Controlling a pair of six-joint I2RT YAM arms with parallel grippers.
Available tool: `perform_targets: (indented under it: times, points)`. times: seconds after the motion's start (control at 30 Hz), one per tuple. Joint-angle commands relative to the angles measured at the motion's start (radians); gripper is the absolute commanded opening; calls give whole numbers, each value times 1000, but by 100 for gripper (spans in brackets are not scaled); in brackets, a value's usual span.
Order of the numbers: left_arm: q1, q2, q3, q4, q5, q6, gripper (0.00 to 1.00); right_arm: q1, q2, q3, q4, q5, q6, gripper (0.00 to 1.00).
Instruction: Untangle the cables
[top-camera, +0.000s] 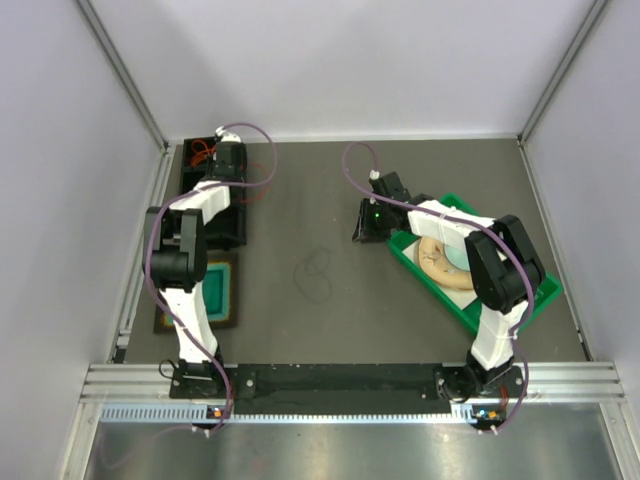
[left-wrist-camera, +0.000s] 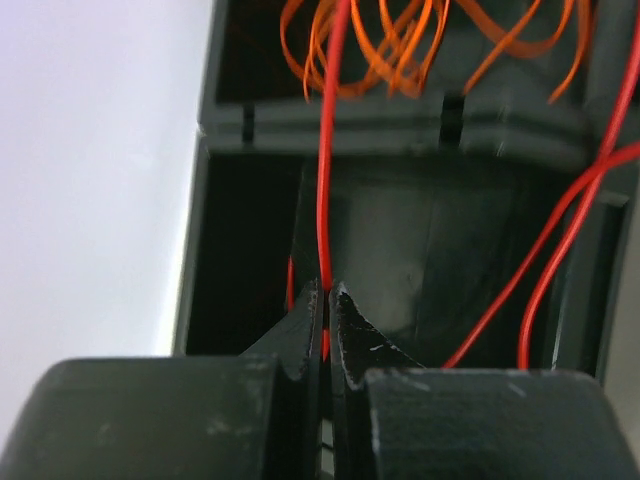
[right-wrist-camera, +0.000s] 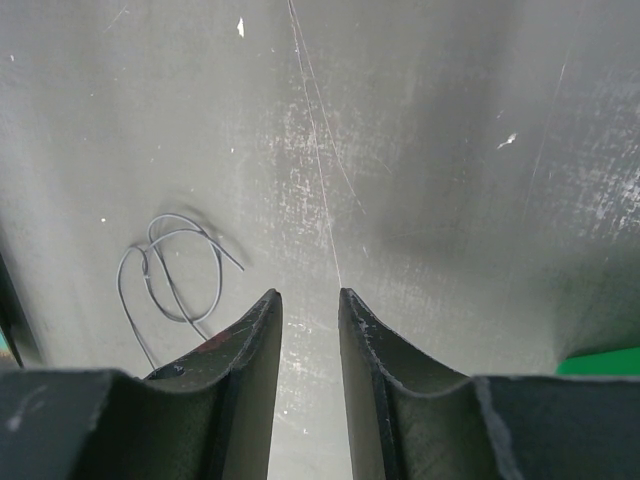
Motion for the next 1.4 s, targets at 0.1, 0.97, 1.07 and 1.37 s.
perform_targets:
  times: [0.1, 0.97, 1.07, 1.37]
  points:
    - [7, -11, 30, -105, -79, -140, 13, 9, 2, 50, 8, -1, 1, 30]
    - [-68, -187, 137, -289, 232, -222, 69, 20, -3, 47, 5, 6, 1, 30]
    - [-74, -153, 157, -300, 211, -221, 70, 21, -6, 45, 5, 11, -1, 30]
    - [-73, 49, 332, -457, 214, -215, 78, 21, 0, 50, 6, 10, 1, 29]
